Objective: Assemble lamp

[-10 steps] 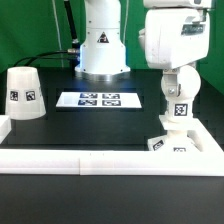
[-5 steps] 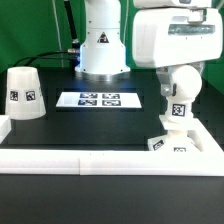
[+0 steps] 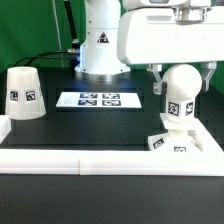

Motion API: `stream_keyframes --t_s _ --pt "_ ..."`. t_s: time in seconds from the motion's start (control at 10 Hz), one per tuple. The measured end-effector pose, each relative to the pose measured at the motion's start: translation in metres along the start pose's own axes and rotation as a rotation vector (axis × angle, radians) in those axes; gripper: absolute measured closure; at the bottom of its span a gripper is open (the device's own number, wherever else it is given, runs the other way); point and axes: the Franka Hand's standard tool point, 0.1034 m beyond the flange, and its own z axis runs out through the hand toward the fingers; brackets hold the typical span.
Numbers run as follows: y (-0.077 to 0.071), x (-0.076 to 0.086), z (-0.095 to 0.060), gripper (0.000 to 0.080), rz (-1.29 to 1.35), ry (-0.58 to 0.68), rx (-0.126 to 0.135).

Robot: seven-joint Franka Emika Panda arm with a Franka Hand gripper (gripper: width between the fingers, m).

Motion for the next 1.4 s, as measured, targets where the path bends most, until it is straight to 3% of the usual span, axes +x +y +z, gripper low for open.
stream_keyframes --t_s 0.5,0.8,1.0,1.2,1.4 --pt "-0.0027 -0.0037 0.0025 0.0220 0.487 -0.012 -0.002" --pt "-0.0029 -0.0077 0.0045 0.0220 0.709 -0.045 0.019" --pt "-0.0034 -0.0086 0.0048 0.0220 0.738 -0.052 0.024" --pt "-0.0035 -0.0086 0.0048 0.0118 0.689 -0.051 0.025" --pt "-0.0040 -0.0083 0.0046 0.0102 0.571 -0.049 0.027"
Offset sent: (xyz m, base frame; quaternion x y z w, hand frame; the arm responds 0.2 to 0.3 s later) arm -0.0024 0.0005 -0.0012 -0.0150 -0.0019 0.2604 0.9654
